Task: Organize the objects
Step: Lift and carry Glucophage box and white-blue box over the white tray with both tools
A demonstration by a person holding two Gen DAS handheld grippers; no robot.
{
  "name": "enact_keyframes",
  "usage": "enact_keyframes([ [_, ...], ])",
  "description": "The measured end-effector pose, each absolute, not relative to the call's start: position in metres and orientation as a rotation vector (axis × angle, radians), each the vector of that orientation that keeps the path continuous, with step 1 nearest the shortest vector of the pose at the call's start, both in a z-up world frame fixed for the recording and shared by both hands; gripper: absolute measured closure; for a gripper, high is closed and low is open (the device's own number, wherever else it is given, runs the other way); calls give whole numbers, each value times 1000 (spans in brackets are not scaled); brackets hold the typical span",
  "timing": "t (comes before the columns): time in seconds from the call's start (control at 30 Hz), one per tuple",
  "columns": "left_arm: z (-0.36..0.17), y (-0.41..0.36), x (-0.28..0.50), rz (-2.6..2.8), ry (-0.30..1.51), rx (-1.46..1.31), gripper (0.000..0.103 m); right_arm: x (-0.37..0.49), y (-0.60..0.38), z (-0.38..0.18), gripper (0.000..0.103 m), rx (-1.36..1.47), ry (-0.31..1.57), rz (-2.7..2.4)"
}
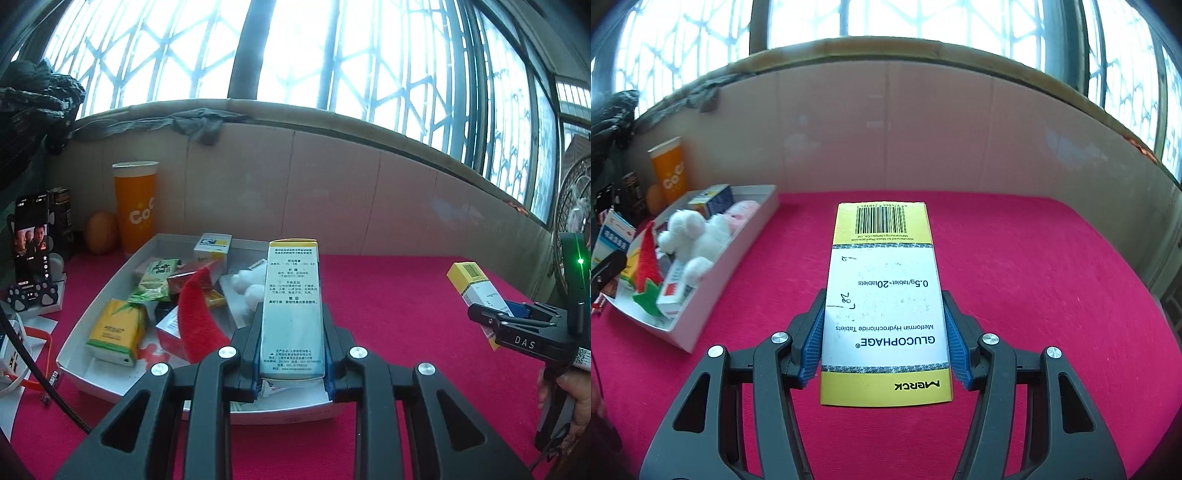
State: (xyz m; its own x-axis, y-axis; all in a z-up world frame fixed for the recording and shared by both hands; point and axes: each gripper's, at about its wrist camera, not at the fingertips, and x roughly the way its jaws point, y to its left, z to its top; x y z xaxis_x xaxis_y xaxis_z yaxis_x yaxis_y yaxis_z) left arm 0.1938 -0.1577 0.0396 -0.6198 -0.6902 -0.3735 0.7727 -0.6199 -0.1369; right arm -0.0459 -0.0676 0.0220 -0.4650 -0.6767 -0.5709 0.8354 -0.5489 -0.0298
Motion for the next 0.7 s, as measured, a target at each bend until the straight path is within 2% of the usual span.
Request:
enact_keyframes([
  [0.7, 69, -191, 247, -2116, 358, 290, 79, 7, -125, 68, 47, 498, 436, -1956],
])
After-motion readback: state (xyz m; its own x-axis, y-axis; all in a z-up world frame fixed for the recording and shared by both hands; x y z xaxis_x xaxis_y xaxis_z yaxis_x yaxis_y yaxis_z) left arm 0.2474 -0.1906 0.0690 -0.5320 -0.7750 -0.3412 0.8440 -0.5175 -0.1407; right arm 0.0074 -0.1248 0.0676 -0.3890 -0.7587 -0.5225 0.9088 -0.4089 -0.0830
